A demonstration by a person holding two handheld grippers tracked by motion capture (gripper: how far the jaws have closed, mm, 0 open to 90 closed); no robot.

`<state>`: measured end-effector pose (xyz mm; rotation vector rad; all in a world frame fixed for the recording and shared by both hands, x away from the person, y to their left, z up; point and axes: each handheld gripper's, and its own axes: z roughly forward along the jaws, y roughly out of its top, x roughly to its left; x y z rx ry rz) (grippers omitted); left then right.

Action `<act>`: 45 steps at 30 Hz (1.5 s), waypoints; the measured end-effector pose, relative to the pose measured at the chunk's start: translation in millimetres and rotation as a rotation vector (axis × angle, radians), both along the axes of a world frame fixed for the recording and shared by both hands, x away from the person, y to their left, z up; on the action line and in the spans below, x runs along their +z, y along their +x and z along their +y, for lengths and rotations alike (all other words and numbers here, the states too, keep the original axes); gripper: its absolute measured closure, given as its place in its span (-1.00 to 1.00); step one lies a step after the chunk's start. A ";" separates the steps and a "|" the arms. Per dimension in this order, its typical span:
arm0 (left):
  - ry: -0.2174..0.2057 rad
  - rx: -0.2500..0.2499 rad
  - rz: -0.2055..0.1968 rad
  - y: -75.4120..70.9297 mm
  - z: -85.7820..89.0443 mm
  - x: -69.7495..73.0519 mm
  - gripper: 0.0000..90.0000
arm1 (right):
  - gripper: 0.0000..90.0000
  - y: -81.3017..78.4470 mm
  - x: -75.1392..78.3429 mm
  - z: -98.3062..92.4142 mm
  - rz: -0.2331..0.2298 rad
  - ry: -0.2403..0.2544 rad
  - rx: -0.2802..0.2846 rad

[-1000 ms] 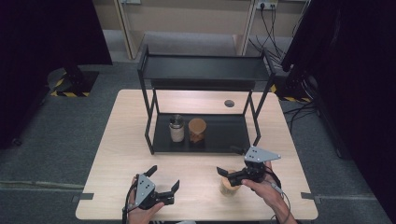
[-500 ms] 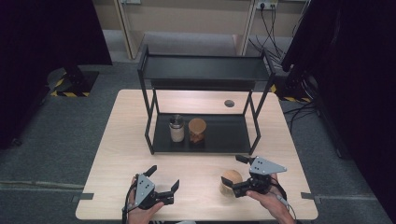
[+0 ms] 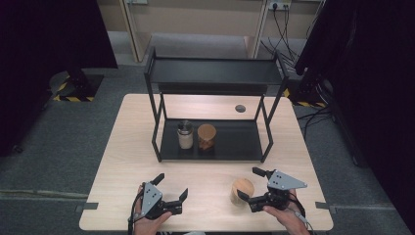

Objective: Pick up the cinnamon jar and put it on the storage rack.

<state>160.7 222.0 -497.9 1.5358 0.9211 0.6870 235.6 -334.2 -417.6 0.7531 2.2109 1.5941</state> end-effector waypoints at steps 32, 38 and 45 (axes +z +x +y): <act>0.002 -0.002 -0.003 -0.7 -0.1 0.4 -0.97 | -0.92 -15.5 -12.2 -10.6 0.022 0.020 -0.016; -0.001 0.003 -0.001 -0.5 0.6 0.0 -0.97 | -0.92 -16.3 -12.3 -12.3 0.020 0.023 -0.020; -0.001 0.001 -0.003 -0.8 0.2 0.1 -0.97 | -0.92 -16.3 -13.5 -11.9 0.023 0.015 -0.023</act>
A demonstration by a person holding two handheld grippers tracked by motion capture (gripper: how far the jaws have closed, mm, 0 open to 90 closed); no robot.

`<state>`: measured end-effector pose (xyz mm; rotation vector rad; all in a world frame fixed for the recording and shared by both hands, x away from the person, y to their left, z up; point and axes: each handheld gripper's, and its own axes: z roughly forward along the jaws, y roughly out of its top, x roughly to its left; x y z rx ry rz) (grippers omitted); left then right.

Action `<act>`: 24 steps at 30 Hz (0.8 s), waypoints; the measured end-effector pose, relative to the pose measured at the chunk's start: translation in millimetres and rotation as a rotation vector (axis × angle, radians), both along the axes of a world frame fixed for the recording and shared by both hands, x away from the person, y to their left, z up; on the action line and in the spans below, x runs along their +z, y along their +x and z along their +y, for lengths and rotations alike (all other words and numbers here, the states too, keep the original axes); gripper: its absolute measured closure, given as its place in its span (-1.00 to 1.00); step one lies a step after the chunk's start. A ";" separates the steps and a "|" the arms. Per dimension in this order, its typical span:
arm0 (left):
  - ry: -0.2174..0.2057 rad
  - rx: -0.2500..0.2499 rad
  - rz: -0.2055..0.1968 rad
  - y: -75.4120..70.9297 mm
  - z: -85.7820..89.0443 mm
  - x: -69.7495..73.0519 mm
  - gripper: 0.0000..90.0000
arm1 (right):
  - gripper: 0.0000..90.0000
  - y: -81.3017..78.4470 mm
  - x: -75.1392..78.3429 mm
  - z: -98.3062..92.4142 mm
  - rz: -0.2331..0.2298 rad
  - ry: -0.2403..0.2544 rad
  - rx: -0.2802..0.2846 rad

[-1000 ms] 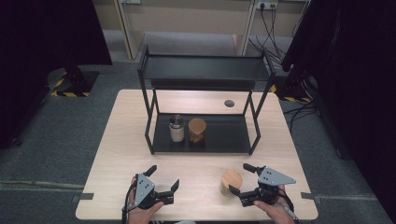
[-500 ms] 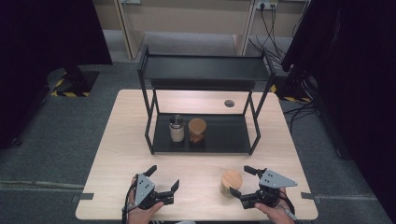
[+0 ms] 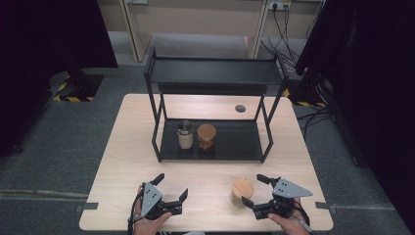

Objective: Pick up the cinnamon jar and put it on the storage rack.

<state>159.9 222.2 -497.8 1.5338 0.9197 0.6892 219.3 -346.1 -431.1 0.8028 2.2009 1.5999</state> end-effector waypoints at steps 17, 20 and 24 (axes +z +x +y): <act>-0.013 0.003 0.008 2.2 0.7 0.5 -0.97 | -0.92 1.7 -2.1 0.1 0.012 0.005 0.011; -0.011 0.000 0.007 2.1 0.4 0.7 -0.97 | -0.92 0.7 -2.2 0.2 0.012 0.009 0.017; -0.009 -0.002 0.007 1.8 0.1 0.6 -0.97 | -0.92 -3.7 -1.6 -0.5 0.006 0.011 0.022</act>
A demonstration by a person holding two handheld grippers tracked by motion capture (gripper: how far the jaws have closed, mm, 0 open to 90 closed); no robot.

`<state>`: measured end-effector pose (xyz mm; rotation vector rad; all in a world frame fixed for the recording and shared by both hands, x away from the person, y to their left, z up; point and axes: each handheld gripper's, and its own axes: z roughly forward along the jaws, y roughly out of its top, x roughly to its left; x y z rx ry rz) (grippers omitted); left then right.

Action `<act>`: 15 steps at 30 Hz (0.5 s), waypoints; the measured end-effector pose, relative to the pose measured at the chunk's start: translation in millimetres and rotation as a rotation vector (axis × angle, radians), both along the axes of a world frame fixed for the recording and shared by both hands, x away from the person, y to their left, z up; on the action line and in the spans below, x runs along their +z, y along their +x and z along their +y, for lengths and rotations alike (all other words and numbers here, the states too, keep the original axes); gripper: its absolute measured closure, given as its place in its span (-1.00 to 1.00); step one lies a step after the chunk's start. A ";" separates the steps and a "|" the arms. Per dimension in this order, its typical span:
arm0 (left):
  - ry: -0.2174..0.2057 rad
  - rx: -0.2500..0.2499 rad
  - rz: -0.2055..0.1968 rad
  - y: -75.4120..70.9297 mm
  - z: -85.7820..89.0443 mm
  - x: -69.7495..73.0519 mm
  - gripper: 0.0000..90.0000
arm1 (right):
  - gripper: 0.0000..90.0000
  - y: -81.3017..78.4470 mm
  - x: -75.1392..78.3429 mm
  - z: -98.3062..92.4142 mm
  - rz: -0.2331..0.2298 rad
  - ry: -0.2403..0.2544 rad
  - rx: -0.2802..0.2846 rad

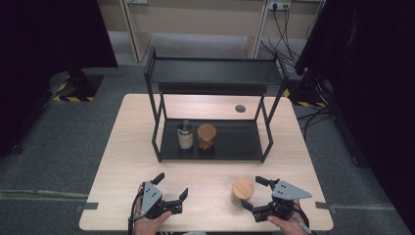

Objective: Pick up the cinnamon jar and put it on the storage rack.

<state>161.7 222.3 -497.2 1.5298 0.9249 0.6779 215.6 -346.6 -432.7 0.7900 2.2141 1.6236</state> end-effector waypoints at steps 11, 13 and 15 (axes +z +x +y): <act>0.005 -0.004 -0.007 -1.5 -0.5 0.0 -0.97 | -0.92 -15.1 -1.7 -1.8 -0.016 -0.009 -0.012; 0.005 -0.005 -0.008 -1.7 -0.6 0.0 -0.97 | -0.92 -15.9 -2.3 -2.0 -0.016 -0.010 -0.013; 0.005 -0.004 -0.009 -2.1 -0.7 0.0 -0.97 | -0.92 -16.9 -3.2 -1.9 -0.017 -0.014 -0.019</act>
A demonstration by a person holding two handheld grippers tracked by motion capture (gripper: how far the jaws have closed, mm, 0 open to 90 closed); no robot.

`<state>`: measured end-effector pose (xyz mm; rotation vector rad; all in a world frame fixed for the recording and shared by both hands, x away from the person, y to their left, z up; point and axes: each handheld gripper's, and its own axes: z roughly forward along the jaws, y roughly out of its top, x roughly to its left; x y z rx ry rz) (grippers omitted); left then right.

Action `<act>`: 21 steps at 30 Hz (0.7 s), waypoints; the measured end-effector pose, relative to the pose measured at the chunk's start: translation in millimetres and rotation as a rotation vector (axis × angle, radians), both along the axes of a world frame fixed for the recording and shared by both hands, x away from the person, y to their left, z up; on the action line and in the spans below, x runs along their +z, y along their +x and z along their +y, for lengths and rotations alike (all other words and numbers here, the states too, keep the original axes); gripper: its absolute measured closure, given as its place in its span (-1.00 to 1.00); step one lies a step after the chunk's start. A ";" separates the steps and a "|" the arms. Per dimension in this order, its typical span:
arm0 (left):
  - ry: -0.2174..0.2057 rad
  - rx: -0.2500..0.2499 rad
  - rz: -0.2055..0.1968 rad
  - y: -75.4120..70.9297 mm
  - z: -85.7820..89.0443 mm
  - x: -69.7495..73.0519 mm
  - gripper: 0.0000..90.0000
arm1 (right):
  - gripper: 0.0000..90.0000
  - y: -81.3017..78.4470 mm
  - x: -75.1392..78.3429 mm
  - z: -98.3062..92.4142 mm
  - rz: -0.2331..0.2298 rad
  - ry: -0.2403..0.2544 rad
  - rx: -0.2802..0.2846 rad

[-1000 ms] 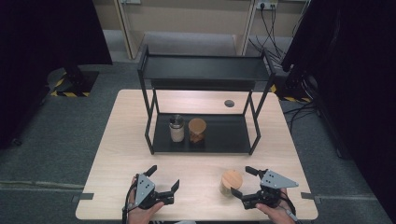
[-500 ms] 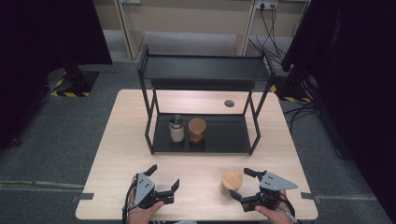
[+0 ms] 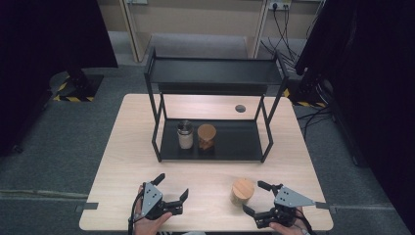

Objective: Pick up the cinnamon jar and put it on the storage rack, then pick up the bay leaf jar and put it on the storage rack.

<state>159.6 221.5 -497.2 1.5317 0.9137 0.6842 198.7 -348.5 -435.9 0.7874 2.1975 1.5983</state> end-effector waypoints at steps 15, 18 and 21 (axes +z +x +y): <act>0.001 -0.003 -0.005 -0.8 0.3 0.2 -0.97 | -0.92 2.6 -6.0 4.4 0.018 -0.027 -0.018; 0.001 -0.002 -0.004 -0.5 0.5 0.3 -0.97 | -0.92 3.0 -6.6 5.2 0.017 -0.028 -0.020; 0.002 -0.002 -0.005 -1.0 0.2 0.2 -0.97 | -0.92 3.9 -7.7 5.9 0.020 -0.032 -0.026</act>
